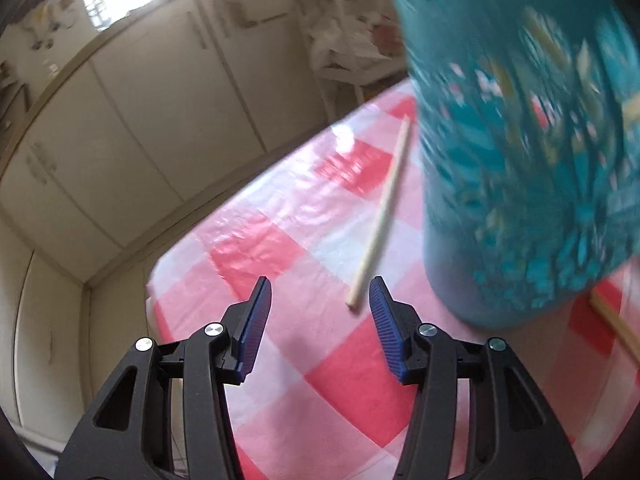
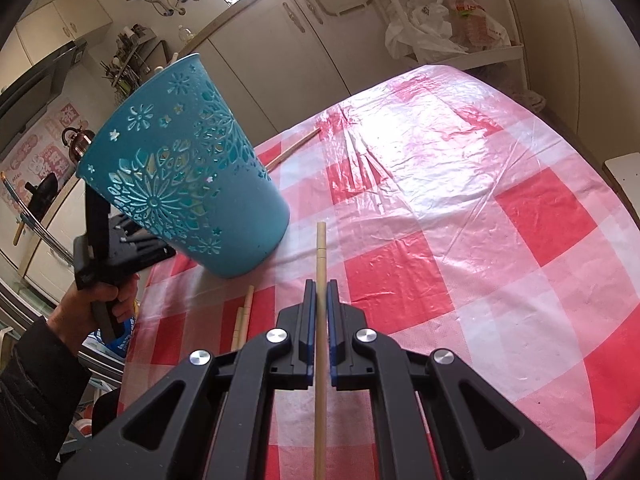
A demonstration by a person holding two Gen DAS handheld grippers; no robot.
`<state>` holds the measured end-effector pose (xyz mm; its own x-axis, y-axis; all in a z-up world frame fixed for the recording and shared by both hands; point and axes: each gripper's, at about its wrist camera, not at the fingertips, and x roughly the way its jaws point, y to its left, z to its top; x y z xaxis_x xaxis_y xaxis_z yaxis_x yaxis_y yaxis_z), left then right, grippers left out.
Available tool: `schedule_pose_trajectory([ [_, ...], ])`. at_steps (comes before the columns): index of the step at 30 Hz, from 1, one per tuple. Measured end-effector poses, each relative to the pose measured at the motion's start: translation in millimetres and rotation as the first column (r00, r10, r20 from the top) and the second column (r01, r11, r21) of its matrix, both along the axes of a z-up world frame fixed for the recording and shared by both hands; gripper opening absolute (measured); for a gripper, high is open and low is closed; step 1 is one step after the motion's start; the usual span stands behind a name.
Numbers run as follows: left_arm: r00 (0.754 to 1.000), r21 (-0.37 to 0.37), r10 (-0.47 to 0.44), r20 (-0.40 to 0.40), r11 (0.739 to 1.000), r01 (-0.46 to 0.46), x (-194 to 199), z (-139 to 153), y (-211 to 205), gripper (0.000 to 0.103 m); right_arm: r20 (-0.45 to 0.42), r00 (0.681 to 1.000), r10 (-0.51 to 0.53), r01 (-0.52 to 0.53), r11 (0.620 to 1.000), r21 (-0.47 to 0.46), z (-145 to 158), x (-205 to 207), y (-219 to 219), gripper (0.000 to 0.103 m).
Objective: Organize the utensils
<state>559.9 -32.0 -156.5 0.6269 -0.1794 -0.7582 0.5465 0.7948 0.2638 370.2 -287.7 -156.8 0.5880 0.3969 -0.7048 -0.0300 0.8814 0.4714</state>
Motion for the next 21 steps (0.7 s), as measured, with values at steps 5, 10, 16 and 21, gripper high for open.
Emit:
schedule_pose_trajectory([
  [5,0.998,-0.024,-0.056,0.014,0.998,0.056,-4,-5,-2,0.012,-0.002,1.0,0.009,-0.009,1.0,-0.02,0,0,4,0.006],
  [10,0.999,0.019,-0.037,0.027,0.999,0.036,-18,-9,-5,0.004,-0.003,1.0,0.0,0.0,1.0,-0.016,0,-1,5,0.006],
  [16,0.996,-0.061,0.092,-0.008,0.994,-0.093,-50,23,33,0.003,0.0,1.0,-0.008,0.008,1.0,0.012,1,-2,0,0.006],
  [21,0.985,-0.082,0.165,0.043,0.984,-0.161,-90,94,65,0.003,0.007,1.0,-0.003,0.003,1.0,0.015,1,-3,0,0.006],
])
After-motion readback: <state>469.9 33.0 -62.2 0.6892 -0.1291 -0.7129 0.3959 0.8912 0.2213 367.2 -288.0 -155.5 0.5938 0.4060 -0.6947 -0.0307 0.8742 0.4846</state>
